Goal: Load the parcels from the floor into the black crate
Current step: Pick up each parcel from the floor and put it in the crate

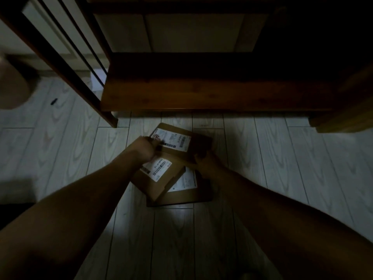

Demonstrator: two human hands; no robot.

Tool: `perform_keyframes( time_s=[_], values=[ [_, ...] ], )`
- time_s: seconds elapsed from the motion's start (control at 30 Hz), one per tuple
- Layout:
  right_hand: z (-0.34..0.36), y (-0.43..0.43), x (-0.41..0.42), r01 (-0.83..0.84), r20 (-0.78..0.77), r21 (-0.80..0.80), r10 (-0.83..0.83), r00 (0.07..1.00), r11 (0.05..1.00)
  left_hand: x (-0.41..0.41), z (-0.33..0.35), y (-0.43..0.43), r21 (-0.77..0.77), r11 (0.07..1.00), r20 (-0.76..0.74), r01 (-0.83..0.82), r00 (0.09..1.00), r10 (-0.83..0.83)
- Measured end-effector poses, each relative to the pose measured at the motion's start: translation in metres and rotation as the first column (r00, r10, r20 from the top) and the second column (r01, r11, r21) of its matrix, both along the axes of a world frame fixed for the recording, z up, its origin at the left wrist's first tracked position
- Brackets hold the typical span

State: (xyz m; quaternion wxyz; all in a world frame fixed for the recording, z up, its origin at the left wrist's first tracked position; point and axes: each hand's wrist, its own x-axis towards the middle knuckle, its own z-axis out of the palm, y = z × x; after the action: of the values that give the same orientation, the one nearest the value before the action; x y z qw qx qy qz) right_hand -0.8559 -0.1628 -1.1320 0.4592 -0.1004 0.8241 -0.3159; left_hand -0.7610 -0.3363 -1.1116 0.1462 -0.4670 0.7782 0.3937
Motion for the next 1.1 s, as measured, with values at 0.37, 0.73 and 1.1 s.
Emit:
perform_keyframes(
  time_s=[0.37,0.73,1.1],
  values=[
    [0.14,0.025,0.017,0.038,0.037,0.124,-0.043,0.998,0.992,0.056,0.126,0.017,0.228,0.911,-0.036,-0.345,0.932,0.362],
    [0.482,0.047,0.086,0.014,-0.022,0.01,-0.014,1.0,1.0,0.151,0.459,0.037,0.352,0.89,-0.185,-0.291,0.91,0.371],
    [0.695,0.08,0.159,-0.041,-0.277,-0.28,-0.039,0.96,0.959,0.236,0.675,0.068,0.206,0.93,-0.434,-0.304,0.824,0.365]
  ],
)
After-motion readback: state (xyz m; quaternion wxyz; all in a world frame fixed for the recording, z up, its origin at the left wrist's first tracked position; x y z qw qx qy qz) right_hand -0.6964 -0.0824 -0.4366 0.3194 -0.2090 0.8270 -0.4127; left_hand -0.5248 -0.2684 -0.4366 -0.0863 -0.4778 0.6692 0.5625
